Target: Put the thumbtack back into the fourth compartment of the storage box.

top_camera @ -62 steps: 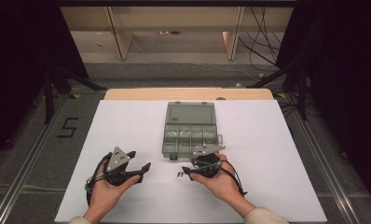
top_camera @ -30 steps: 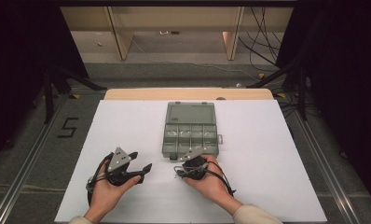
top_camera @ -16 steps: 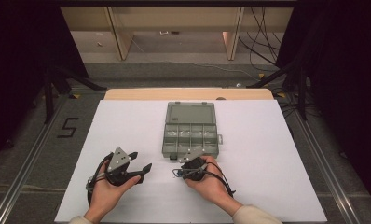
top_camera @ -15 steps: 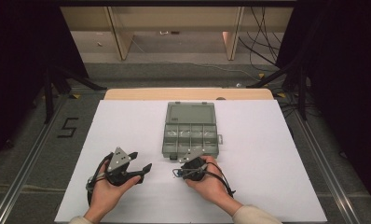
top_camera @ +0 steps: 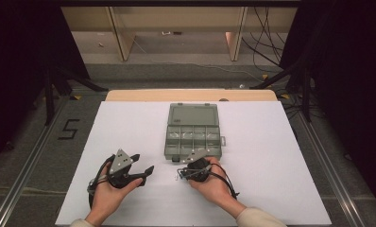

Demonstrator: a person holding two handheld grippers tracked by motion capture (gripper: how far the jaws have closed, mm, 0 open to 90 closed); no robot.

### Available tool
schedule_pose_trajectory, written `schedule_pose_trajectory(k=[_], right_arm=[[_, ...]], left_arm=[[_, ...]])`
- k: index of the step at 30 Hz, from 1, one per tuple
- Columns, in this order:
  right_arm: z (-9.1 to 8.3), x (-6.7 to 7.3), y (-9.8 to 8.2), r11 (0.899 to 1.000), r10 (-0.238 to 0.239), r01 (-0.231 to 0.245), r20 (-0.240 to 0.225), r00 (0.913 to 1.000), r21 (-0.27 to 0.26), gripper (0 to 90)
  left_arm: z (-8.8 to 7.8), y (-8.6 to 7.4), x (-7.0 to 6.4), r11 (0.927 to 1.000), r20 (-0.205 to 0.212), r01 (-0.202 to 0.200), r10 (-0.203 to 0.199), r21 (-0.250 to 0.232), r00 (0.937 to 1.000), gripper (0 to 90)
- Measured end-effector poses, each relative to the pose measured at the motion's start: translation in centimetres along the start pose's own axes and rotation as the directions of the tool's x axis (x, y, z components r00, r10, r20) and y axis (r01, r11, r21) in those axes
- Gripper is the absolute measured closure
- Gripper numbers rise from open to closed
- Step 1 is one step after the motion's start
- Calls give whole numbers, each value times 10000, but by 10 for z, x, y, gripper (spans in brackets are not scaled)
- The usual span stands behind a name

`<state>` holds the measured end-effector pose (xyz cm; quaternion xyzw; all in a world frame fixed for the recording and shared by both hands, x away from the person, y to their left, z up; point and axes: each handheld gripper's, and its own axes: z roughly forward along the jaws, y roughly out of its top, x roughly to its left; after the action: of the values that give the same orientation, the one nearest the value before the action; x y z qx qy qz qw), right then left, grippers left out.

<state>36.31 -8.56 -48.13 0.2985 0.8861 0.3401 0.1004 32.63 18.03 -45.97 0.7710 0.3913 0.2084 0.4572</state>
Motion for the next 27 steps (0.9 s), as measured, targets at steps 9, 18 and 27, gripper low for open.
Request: schedule_pose_trajectory(k=[9, 18, 27], right_arm=[[-7, -2, 4, 9998, 13, -13, 19, 10000, -210, 833], [-21, -11, 9, 9988, 314, -312, 33, 9995, -385, 834], [-27, -15, 11, 9974, 456, -447, 134, 9989, -571, 834]], left_arm=[[0, 0, 1, 9999, 42, -160, 159, 15, 9999, 305], [1, 0, 0, 10000, 62, -44, 44, 18, 10000, 307], [1, 0, 0, 10000, 48, 21, -22, 22, 10000, 309]])
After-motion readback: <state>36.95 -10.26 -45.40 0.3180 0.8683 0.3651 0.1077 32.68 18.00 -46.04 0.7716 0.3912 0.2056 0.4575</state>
